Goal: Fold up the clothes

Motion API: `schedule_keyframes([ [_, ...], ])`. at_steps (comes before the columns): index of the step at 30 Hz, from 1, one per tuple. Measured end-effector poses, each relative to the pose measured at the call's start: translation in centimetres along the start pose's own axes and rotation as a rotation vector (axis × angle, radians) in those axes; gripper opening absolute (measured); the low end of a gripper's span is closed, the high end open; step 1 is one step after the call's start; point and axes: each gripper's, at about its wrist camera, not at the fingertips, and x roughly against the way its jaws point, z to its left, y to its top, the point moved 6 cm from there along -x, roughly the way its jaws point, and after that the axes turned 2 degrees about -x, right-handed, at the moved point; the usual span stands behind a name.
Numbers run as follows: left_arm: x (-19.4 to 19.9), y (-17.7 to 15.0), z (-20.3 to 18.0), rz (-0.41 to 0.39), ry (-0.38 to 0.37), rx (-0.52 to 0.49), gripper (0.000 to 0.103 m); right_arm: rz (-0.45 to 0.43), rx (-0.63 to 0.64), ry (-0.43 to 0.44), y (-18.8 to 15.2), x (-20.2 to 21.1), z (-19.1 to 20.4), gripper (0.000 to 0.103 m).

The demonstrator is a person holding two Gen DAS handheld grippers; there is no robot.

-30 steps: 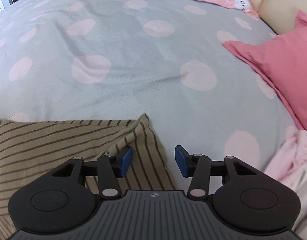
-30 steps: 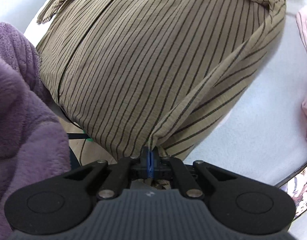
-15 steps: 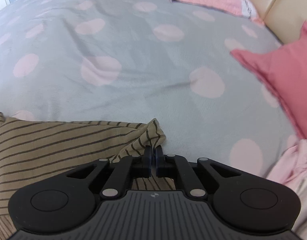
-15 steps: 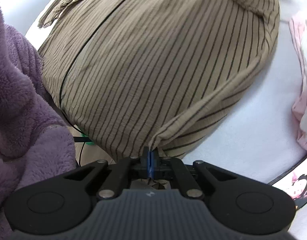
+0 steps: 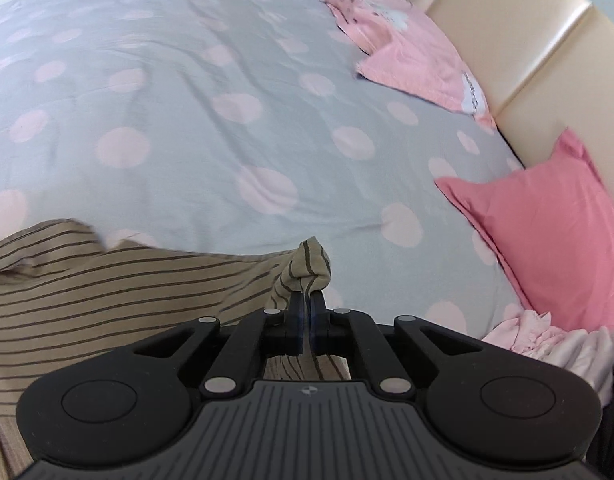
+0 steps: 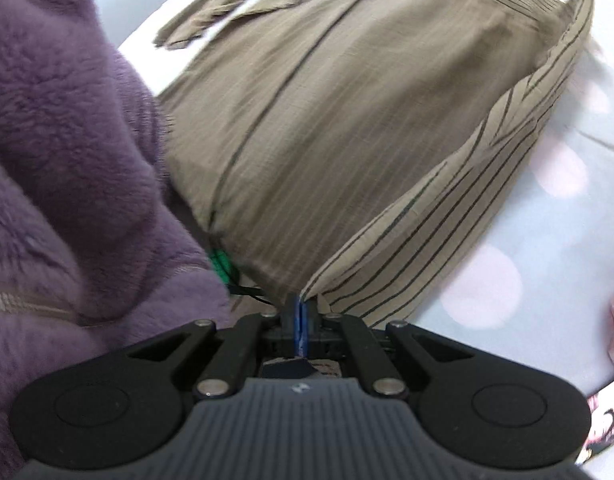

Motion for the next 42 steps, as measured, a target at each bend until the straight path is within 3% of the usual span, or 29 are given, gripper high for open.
schedule_keyframes([
  [12,4.3,-2.4,11.9,-0.059,-0.002,0.122,0.001,0.079,0.089,0.135,3.7,-2.8,4.0,0.002],
  [21,1.9,-5.2,19.5,-0.078,-0.053,0.219,0.001,0.154,0.081,0.197,6.6,-6.3,5.0,0.002],
  [25,0.6,-6.3,21.3,-0.093,-0.109,0.243,0.002,0.196,0.072,0.196,7.4,-7.7,4.9,0.002],
  [28,0.9,-7.1,22.2,-0.111,-0.120,0.266,0.018,0.221,0.063,0.191,7.5,-8.2,4.7,0.002],
  [30,1.7,-7.8,22.5,-0.103,-0.115,0.255,0.023,0.233,0.061,0.188,7.6,-8.5,4.7,0.002],
  [42,15.1,-17.6,20.9,-0.131,-0.160,0.155,0.033,0.245,0.102,0.121,7.8,-10.3,7.1,0.013],
])
